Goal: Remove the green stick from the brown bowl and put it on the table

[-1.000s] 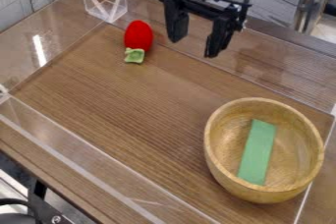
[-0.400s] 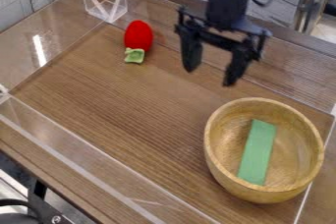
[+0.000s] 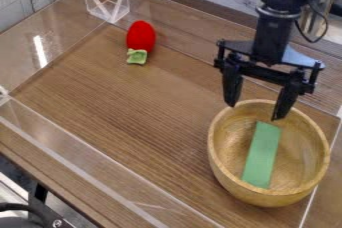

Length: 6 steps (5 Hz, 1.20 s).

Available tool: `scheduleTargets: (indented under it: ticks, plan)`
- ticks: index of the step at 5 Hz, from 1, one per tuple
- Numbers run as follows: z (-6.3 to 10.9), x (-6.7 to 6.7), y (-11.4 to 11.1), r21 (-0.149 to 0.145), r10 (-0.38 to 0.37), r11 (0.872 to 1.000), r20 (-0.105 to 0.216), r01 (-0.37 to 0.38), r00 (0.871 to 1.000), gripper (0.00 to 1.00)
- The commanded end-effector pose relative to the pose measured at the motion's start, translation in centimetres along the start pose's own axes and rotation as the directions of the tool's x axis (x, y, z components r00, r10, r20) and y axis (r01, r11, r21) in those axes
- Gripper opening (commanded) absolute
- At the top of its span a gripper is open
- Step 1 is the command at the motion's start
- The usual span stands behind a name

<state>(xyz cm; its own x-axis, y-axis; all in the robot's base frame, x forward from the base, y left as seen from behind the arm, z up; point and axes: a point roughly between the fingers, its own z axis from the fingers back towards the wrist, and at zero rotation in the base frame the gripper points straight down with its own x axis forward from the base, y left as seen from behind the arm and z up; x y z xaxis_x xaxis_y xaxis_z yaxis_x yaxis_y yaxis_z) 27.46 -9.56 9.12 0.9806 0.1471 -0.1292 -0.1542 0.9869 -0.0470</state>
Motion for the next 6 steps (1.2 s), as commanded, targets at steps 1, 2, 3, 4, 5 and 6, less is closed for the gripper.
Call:
scheduleTargets:
  ticks: [1, 2, 3, 4, 5, 6]
  plan:
    - [0.0, 0.3, -1.2, -0.028, 0.009, 1.000, 0.036, -0.008, 0.999, 1.00]
    - [-1.0, 0.7, -1.6, -0.027, 0.027, 0.999, 0.049, -0.026, 0.998, 1.00]
    - [-0.7, 0.6, -2.1, -0.024, 0.035, 0.999, 0.077, -0.034, 0.996, 1.00]
    - [-0.1, 0.4, -2.4, -0.027, 0.049, 0.999, 0.106, -0.046, 0.993, 0.00]
    - [-0.8, 0.6, -2.0, -0.026, 0.040, 0.999, 0.120, -0.037, 0.992, 0.00]
    - [-1.2, 0.6, -1.9, -0.031, 0.028, 0.999, 0.125, -0.024, 0.992, 1.00]
